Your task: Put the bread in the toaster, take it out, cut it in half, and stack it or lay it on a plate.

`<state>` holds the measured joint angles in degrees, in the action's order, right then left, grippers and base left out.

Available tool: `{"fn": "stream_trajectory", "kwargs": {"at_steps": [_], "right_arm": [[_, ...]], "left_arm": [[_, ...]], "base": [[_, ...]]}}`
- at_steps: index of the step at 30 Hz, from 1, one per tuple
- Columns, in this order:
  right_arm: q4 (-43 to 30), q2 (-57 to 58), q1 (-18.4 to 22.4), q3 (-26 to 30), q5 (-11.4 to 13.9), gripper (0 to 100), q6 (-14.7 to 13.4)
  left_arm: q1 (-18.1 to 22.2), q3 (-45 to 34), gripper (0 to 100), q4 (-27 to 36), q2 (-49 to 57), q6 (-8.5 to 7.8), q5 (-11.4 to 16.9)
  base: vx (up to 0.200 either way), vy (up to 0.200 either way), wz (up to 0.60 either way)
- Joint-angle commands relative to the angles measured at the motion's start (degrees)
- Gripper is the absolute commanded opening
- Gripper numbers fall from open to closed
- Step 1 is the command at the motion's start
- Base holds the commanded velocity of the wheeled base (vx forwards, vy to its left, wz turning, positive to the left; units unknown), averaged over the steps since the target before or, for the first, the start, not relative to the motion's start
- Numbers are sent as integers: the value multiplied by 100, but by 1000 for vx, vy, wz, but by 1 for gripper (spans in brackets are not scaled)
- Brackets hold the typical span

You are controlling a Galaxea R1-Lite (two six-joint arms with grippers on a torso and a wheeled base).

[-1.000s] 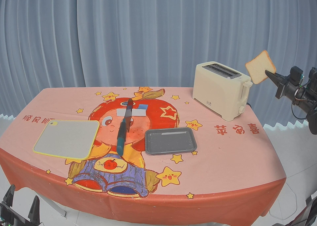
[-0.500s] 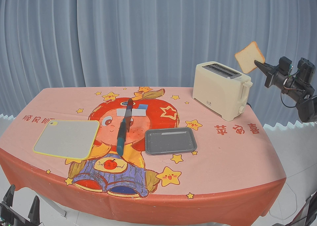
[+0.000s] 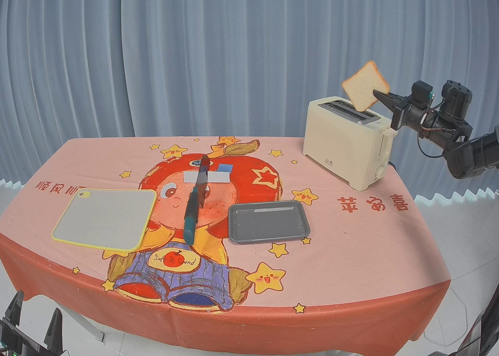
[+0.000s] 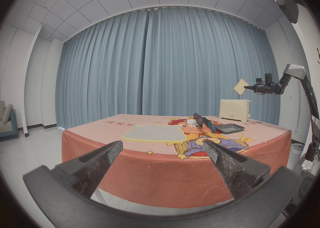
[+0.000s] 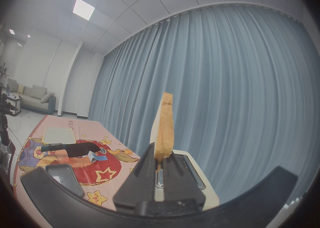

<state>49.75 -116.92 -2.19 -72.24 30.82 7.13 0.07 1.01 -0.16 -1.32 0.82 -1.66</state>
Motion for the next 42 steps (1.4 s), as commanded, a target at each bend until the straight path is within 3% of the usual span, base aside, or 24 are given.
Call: {"fn": "stream_trajectory", "kwargs": {"at_steps": [1,8,33,42], "right_arm": [[-203,-454,-35,-519,3,0,16],[-352,-920,0,-1161,3,0,16],[-501,-938,158,-1134,-6,0,122],[-510,-982,149,-1055,-6,0,306]], "left_arm": [[1,-101,100,-2,-9,-3,-1],[1,-101,100,-2,-9,6,-1],[1,-101,100,-2,-9,-3,-1],[1,-101,100,-2,-9,6,-1]], "base": [[0,0,0],[0,0,0],[0,0,0],[0,0,0]]}}
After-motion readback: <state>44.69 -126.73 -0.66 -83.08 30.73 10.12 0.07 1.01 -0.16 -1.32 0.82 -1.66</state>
